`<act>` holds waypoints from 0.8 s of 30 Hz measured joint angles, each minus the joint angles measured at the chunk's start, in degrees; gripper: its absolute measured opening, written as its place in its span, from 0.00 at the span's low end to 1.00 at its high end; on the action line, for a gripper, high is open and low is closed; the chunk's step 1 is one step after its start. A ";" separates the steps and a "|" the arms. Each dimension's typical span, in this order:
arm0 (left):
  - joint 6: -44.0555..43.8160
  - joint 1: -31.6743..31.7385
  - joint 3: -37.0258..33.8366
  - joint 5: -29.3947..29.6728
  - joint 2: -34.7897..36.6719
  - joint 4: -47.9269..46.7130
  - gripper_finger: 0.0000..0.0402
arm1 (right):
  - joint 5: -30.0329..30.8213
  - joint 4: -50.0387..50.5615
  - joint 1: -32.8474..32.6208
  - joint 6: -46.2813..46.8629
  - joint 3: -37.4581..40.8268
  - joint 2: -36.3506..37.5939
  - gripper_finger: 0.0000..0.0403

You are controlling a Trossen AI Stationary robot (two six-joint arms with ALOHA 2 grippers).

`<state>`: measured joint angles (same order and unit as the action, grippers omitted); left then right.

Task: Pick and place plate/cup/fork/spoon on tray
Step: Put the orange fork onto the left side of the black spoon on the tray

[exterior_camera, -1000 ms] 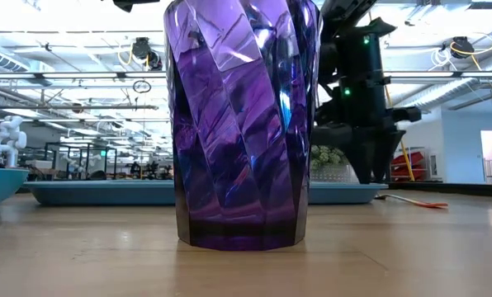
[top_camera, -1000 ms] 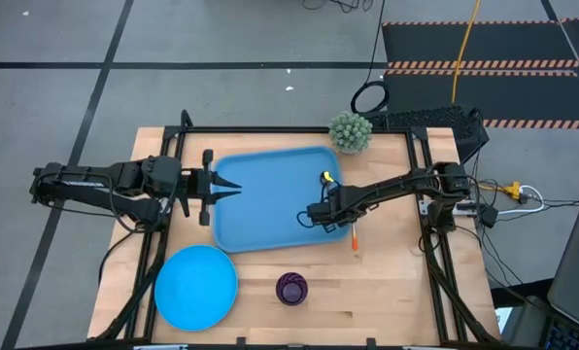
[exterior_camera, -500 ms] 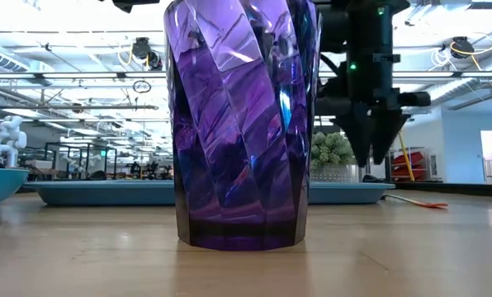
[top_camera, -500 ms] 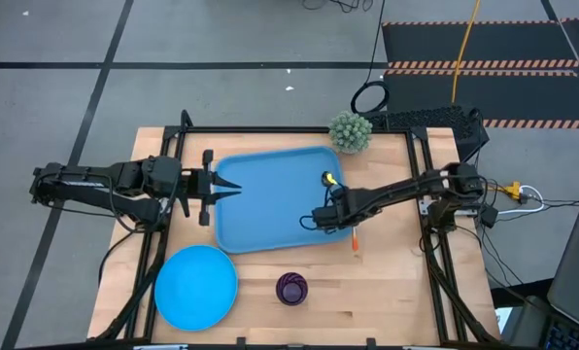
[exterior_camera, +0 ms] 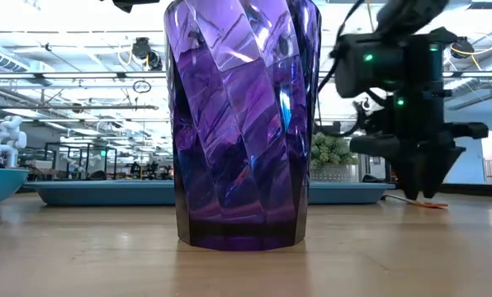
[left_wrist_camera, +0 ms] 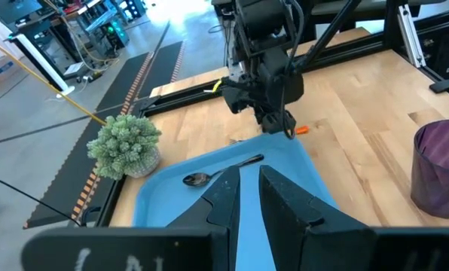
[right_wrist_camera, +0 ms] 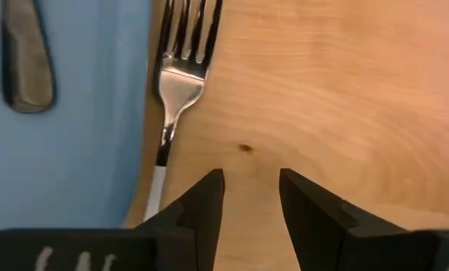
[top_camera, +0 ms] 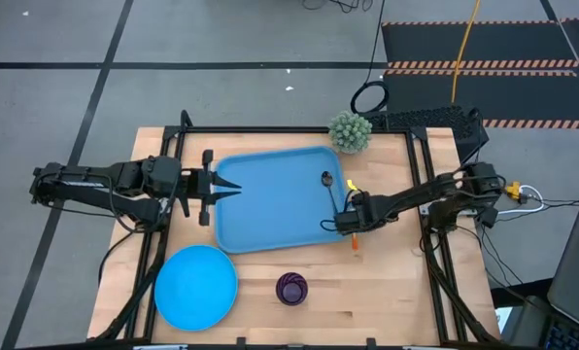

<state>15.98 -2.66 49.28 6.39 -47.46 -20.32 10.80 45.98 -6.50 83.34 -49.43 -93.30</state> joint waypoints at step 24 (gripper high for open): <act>0.20 0.00 0.00 -0.11 -0.09 0.58 0.14 | 1.04 -5.56 0.02 2.51 1.59 4.37 0.32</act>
<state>16.19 -2.66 49.28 6.28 -47.55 -19.73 11.84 40.42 -6.48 85.84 -47.83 -88.93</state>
